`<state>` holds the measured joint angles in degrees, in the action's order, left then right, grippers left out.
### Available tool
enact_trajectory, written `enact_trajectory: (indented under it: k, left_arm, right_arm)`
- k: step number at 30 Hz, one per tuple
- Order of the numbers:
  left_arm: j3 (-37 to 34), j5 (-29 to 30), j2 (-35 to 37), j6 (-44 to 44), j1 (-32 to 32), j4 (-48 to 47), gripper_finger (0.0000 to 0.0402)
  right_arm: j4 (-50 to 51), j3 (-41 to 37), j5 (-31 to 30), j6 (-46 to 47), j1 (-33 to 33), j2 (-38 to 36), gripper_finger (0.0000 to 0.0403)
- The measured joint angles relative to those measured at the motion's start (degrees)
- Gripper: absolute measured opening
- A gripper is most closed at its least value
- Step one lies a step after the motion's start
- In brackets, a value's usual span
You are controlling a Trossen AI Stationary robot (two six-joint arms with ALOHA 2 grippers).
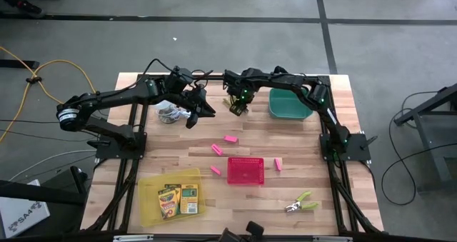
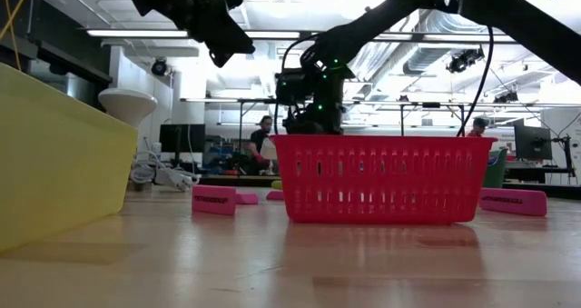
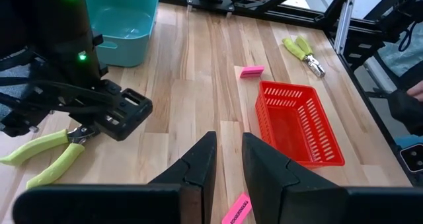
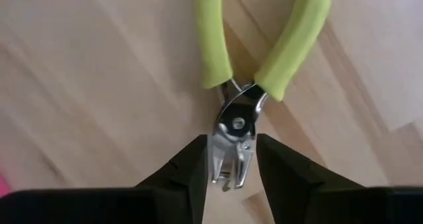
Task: Pick & Place School Supplies
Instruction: Put the top bright green hole punch into the green bin
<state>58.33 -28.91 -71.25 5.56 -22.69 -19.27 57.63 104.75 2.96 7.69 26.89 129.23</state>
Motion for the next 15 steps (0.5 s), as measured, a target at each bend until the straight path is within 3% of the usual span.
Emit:
enact_trajectory:
  k: [5,15]
  left_arm:
    - [0.00,0.00,-0.01,0.00,0.01,0.00,0.0068]
    - [0.00,-0.01,-0.01,-0.39,0.00,0.00,0.0068]
  right_arm:
    - [0.02,0.00,1.49,-0.48,0.04,-0.01,0.0127]
    - [-0.01,0.00,-0.34,-0.46,0.00,-0.02,0.0195]
